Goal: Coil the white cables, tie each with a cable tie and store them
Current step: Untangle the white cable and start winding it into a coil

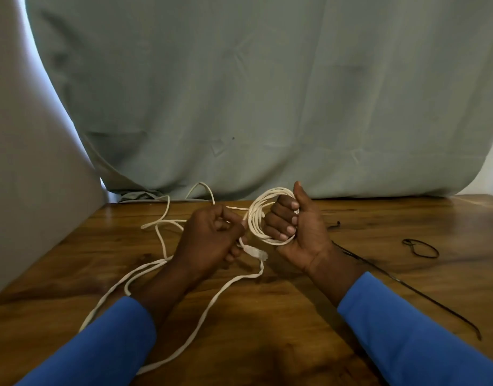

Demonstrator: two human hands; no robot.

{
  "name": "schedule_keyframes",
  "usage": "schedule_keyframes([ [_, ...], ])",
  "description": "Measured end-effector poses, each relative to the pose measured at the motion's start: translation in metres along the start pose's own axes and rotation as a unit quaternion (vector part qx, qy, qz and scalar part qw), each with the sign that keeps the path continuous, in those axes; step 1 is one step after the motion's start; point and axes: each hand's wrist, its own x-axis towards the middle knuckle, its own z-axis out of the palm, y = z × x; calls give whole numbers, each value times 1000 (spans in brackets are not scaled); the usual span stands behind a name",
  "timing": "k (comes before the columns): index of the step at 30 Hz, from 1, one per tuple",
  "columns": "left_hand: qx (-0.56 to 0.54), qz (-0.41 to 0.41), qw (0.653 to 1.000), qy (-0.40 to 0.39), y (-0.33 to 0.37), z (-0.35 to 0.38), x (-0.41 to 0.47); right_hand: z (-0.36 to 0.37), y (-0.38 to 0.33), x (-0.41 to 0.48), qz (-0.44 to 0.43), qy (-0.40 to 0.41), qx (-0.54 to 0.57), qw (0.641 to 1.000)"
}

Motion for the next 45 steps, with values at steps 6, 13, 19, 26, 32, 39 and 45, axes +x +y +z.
schedule_keyframes([
  [6,-229,-189,954,-30,0,12,-5,7,12,-3,-32,41,9,999],
  [13,-242,-140,958,-70,4,17,-13,10,3,-5,-53,44,15,998],
  [19,-212,-103,971,-43,1,29,-15,18,20,-13,-1,25,11,1000],
  [26,-100,1,992,73,3,36,-18,25,33,-17,9,69,-26,997],
  [32,21,71,986,147,-4,22,-8,36,46,-15,-25,118,-111,986],
  [39,93,87,980,155,-4,18,-1,23,35,-15,-38,187,-325,926],
  [45,156,90,972,148,-9,12,3,16,36,-14,-109,172,-503,840],
])
